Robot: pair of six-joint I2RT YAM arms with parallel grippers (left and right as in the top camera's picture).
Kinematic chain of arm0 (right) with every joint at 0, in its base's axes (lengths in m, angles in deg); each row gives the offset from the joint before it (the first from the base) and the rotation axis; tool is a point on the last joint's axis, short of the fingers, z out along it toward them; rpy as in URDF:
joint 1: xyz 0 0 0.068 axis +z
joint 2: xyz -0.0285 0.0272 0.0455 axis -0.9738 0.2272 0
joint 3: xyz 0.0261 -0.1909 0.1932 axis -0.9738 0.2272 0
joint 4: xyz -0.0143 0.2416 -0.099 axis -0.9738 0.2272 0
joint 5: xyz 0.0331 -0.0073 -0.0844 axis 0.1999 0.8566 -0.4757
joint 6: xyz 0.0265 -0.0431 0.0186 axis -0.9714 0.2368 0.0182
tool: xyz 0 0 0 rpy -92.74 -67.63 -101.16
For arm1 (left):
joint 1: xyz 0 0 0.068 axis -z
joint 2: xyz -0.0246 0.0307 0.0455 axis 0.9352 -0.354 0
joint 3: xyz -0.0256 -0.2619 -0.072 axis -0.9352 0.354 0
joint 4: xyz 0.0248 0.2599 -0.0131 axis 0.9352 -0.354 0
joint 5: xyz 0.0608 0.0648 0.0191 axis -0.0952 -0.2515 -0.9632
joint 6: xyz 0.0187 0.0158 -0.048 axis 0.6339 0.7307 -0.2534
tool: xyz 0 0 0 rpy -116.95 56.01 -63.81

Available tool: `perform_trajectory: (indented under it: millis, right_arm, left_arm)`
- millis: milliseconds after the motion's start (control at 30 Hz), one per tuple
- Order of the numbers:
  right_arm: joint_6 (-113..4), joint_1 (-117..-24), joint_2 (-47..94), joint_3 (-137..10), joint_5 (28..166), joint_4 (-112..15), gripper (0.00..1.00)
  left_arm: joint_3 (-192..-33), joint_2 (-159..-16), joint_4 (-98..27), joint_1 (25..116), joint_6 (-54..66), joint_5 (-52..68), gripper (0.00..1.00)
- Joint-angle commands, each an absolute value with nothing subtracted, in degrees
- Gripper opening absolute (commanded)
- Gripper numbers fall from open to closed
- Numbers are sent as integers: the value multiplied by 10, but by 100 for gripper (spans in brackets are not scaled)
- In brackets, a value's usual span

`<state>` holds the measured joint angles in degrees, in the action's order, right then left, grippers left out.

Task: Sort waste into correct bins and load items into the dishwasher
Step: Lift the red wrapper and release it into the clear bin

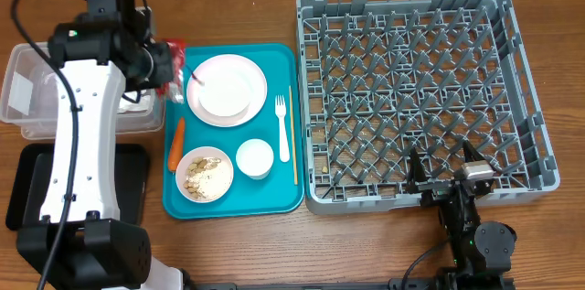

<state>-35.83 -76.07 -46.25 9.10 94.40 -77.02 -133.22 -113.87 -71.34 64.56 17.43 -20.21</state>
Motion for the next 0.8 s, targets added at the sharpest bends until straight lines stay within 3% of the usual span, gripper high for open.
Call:
perform_trajectory:
  millis: [0, 300, 767]
  right_arm:
    - [-360, -763, -469, 97, 942, -773, 100]
    - [-360, -763, -469, 97, 942, -773, 100]
    - [-360, -763, -469, 97, 942, -773, 100]
  left_arm:
    - [-1346, -1132, -711, 611, 125, -252, 4]
    - [-1343, -1135, -672, 535, 65, -255, 4]
    - [-1342, -1246, -644, 531, 64, -254, 4]
